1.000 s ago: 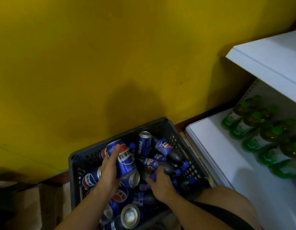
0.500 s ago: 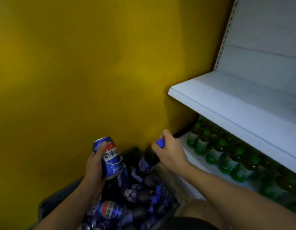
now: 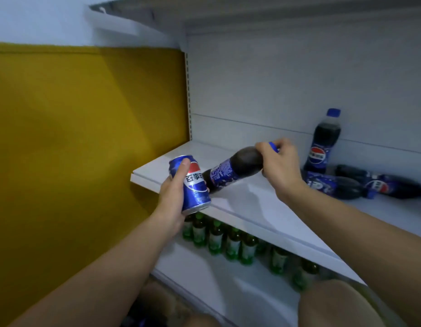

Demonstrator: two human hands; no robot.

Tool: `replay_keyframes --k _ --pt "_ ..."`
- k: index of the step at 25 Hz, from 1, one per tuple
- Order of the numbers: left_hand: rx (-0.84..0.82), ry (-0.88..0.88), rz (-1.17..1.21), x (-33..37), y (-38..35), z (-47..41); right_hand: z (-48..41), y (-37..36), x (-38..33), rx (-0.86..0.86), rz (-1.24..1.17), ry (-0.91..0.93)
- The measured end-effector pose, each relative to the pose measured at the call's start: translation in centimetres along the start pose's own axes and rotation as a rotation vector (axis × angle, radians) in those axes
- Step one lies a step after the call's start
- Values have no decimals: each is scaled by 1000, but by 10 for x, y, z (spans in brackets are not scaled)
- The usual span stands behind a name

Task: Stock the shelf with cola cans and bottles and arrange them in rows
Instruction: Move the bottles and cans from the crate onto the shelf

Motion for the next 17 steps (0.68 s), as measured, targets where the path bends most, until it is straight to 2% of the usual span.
replay_keyframes --k 4,6,9,12,14,17 --pt "-124 94 -33 -43 -88 -1 -7 90 44 219 -18 -113" --pt "-153 101 -55 -59 -108 -1 -9 110 59 262 -63 -145" --pt "-169 66 -149 -76 -123 -8 -8 107 76 155 51 -83" --pt "-134 37 -240 -82 -127 -22 -10 81 94 50 327 -19" --pt "-87 58 -234 -84 -125 -30 -19 70 109 16 422 -80" --pt "-73 90 -209 -91 -125 -36 -31 59 131 -73 427 -182"
Point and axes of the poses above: each hand's wrist, its own z-axis away from the middle knuckle, its own y-axis out of the back of the hand, x = y × z, the point moved 5 cm from there along -z, towards the middle knuckle, and after that the axes turned 1 degree about x, right-handed, at the moved point
